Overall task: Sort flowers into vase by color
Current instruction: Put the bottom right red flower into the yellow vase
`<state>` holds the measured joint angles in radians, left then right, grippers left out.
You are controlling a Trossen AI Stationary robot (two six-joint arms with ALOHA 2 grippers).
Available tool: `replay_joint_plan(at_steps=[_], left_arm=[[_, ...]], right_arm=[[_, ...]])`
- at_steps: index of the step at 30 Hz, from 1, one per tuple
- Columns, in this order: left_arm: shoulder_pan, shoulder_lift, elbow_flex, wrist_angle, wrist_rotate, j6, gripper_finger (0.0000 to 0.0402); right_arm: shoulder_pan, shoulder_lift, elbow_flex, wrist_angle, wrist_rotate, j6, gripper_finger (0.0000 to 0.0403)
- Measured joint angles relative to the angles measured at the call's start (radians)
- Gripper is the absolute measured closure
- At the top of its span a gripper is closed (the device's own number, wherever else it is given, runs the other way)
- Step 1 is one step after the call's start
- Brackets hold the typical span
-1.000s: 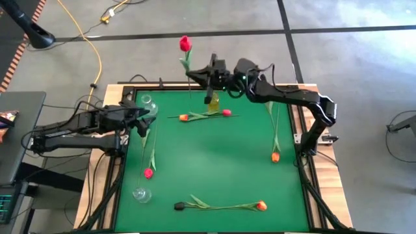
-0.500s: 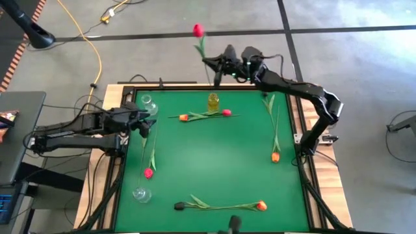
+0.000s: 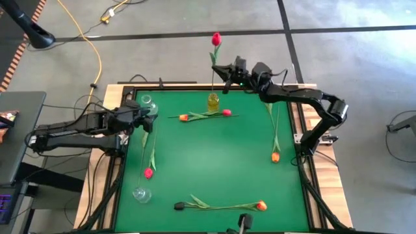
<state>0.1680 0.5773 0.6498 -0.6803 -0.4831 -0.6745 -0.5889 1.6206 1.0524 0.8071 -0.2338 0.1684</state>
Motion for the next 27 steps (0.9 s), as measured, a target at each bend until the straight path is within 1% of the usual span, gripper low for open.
replay_joint_plan(at_steps=[4, 10, 15, 19, 27], left_arm=[[0.0, 0.036, 0.0, 0.024, 0.004, 0.012, 0.0166], [0.0, 0.097, 0.0, 0.045, 0.005, 0.013, 0.0166], [0.0, 0.14, 0.0, 0.054, 0.006, 0.016, 0.0166], [0.0, 0.167, 0.0, 0.069, 0.006, 0.016, 0.0166], [0.0, 0.207, 0.0, 0.118, 0.006, 0.016, 0.0166]], right_arm=[[-0.001, -0.001, 0.0, 0.011, 0.0, 0.0, 0.0384], [-0.002, 0.002, -0.002, -0.018, 0.0, -0.013, 0.0384], [-0.003, 0.004, -0.044, 0.006, 0.009, -0.013, 0.0384], [-0.009, 0.004, -0.077, 0.041, 0.026, -0.001, 0.0384], [-0.008, 0.004, -0.078, 0.045, 0.03, -0.011, 0.0384]])
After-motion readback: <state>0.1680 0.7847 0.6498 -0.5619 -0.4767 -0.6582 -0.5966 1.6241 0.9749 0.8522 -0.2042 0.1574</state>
